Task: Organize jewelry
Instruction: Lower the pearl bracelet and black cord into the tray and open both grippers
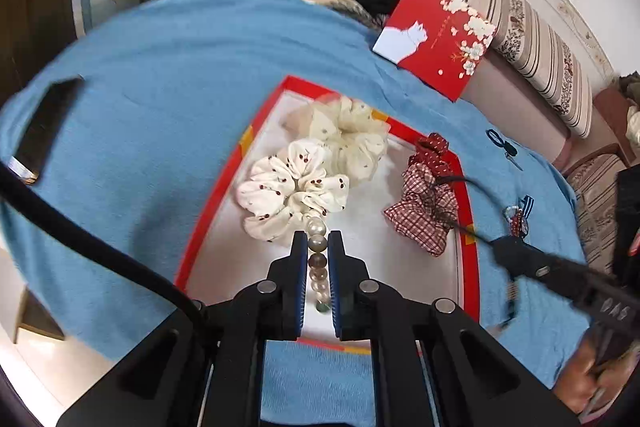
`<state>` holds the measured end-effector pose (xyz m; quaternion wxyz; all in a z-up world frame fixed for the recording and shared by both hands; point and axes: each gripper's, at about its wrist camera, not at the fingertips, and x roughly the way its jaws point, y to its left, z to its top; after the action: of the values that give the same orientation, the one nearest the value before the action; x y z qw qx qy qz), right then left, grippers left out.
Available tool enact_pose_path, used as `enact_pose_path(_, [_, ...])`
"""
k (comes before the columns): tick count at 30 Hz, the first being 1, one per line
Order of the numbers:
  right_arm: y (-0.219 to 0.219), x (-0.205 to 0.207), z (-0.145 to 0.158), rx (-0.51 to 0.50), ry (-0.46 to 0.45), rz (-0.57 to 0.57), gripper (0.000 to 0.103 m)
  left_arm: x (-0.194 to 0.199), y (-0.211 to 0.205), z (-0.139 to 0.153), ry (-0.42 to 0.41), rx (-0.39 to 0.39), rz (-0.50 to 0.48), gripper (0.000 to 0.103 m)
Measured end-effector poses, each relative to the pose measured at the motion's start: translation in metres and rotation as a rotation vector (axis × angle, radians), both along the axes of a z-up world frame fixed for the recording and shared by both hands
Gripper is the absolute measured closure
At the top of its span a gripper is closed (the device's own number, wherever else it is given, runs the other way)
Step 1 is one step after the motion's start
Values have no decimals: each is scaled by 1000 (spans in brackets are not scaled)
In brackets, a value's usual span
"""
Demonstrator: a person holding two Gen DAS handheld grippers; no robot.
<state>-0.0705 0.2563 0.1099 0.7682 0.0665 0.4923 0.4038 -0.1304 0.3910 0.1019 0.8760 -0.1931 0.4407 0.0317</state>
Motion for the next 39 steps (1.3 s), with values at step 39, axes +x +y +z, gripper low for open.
enact_pose_path(39, [40, 81, -48, -82, 63, -55, 66, -46, -19, 35, -65, 82, 139, 59])
